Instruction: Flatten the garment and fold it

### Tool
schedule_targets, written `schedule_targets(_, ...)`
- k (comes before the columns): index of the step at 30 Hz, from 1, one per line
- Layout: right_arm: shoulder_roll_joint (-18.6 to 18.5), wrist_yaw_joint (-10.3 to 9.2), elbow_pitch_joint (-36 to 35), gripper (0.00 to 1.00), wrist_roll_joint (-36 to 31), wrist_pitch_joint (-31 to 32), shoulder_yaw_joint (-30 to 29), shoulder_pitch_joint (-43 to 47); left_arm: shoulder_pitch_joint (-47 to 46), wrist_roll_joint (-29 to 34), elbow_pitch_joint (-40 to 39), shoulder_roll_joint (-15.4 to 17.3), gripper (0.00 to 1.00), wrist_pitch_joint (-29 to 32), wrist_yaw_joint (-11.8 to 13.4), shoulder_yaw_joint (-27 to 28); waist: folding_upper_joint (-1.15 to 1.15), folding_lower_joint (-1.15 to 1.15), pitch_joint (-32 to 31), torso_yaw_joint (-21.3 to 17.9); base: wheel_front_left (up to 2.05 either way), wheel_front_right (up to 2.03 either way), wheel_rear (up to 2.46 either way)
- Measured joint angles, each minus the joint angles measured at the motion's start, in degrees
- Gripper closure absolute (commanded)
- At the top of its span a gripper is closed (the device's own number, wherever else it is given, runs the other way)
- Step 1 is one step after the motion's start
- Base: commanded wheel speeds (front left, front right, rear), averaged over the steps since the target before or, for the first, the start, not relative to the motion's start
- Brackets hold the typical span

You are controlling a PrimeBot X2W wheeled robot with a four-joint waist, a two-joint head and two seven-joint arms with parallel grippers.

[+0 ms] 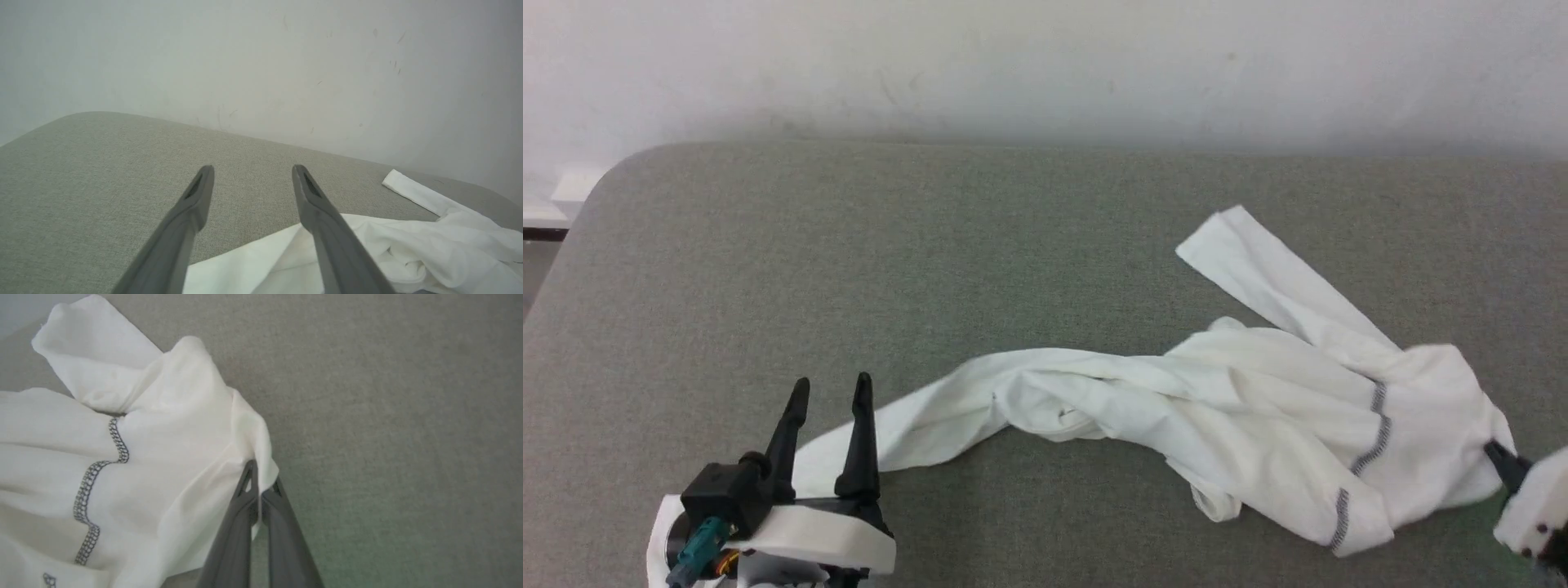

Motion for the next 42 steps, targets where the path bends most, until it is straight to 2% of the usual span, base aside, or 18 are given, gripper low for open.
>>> schedule_targets(2,1.1,-0.03,-0.2,1.00,-1.4,0.5,-3.1,3.7,0.2,0.4,0.2,0.0,0.00,0.0,-0.2,0.2,0.00,0.00,0.0,-0.5,0.00,0.00,0.00)
schedule_targets(3,2.1,-0.04,-0.7,0.72,-1.9,0.4,-4.3,5.0,0.3,0.4,0.3,0.0,0.00,0.0,-0.2,0.2,0.00,0.00,0.0,-0.6,0.00,0.00,0.00)
schedule_targets(4,3.2,-0.04,-1.6,0.20,-2.7,0.1,-4.8,5.9,0.3,0.5,0.3,0.0,0.00,0.0,-0.2,0.4,0.00,0.00,0.1,-0.8,0.00,0.00,0.00)
schedule_targets(5,4.4,-0.04,-3.1,0.00,-3.3,-1.0,-5.3,6.5,0.3,0.7,0.4,0.0,0.00,0.0,-0.2,0.4,0.00,0.00,0.2,-0.9,0.00,0.00,0.00)
schedule_targets(12,11.2,-0.04,-16.3,0.00,-9.5,-16.7,-9.0,7.5,0.4,1.3,0.9,0.1,0.00,0.0,-0.2,0.6,0.00,0.00,0.0,-1.2,0.00,0.00,0.00)
schedule_targets(17,13.9,-0.04,-23.9,0.00,-16.1,-21.7,-8.5,10.3,0.4,1.4,0.9,0.4,0.00,0.7,-0.2,0.3,0.00,0.00,-0.7,-1.1,0.00,0.00,0.00)
schedule_targets(23,15.2,-0.04,-31.9,0.00,-21.9,-22.6,-1.6,14.7,0.3,1.4,0.6,1.4,0.00,3.4,-0.2,-0.5,0.01,0.00,-1.7,-1.4,0.00,0.00,0.00)
schedule_targets(27,16.4,-0.03,-35.4,0.00,-23.5,-22.4,2.5,18.2,0.0,1.4,0.9,2.1,0.00,5.9,-0.5,-1.2,0.01,0.00,-2.2,-2.0,0.00,0.00,0.00)
schedule_targets(31,17.1,-0.04,-38.0,0.00,-24.0,-21.7,4.4,20.9,-2.3,1.3,1.5,2.6,0.00,9.8,-2.4,-3.5,0.01,0.00,-2.6,-2.7,0.00,0.00,0.00)
schedule_targets(37,17.5,-0.04,-40.5,0.00,-24.0,-19.8,6.1,21.7,-13.1,-0.7,3.9,3.3,0.00,19.5,-5.8,-10.7,0.01,0.00,-1.7,-3.5,0.00,0.00,0.00)
schedule_targets(42,17.6,-0.04,-41.1,0.00,-23.9,-19.2,8.0,20.8,-24.0,-4.3,11.6,4.9,0.00,29.1,-6.3,-17.8,0.01,0.00,-0.3,-4.8,0.00,0.00,0.00)
